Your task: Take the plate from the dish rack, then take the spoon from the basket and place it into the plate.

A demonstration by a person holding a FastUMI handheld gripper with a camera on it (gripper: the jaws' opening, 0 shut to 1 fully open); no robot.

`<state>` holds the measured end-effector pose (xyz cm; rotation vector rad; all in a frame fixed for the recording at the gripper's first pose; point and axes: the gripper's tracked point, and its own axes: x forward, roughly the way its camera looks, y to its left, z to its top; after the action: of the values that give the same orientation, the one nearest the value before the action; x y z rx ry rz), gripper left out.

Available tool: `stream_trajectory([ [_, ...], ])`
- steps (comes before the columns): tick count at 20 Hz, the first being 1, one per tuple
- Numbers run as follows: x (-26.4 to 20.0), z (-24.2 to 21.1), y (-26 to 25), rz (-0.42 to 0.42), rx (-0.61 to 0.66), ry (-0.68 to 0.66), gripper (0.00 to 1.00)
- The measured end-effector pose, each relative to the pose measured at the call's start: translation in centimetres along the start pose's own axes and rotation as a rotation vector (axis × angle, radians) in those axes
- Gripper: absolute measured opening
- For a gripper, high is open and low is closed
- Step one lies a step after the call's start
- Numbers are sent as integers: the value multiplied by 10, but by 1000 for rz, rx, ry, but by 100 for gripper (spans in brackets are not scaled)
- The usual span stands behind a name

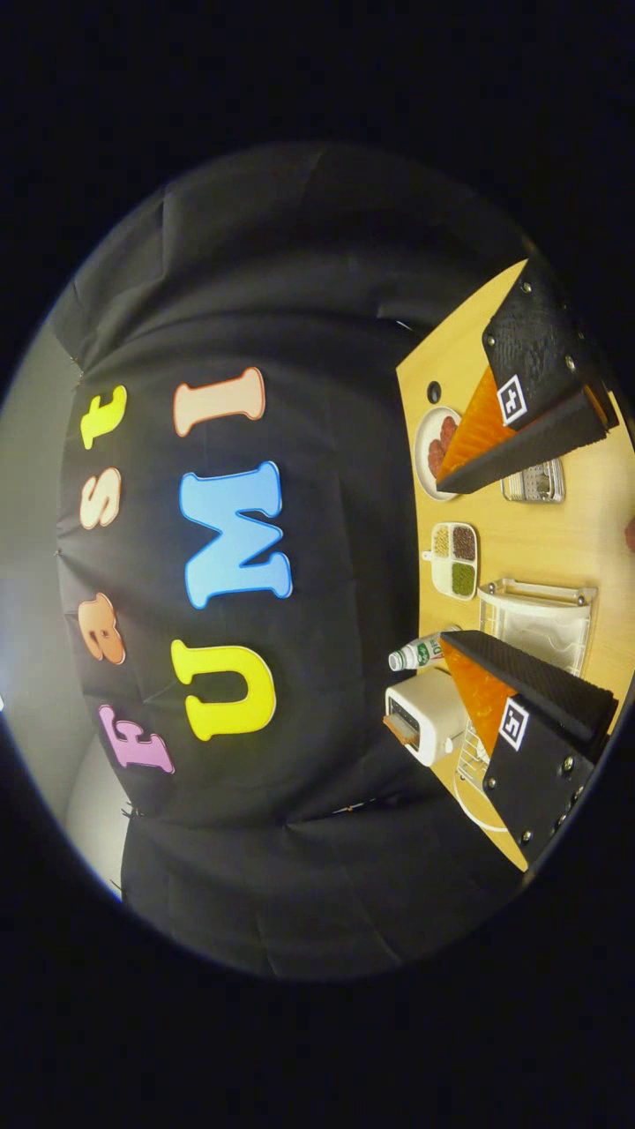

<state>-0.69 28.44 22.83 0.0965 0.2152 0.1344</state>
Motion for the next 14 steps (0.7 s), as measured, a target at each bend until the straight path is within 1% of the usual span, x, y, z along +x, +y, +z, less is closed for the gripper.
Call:
stream_trajectory([
  [3,15,-19,26,38,42,112,97],
  [5,27,-25,38,56,55,164,97],
  [13,77,-60,78,98,65,422,97],
  [14,83,-65,82,93,60,445,97],
])
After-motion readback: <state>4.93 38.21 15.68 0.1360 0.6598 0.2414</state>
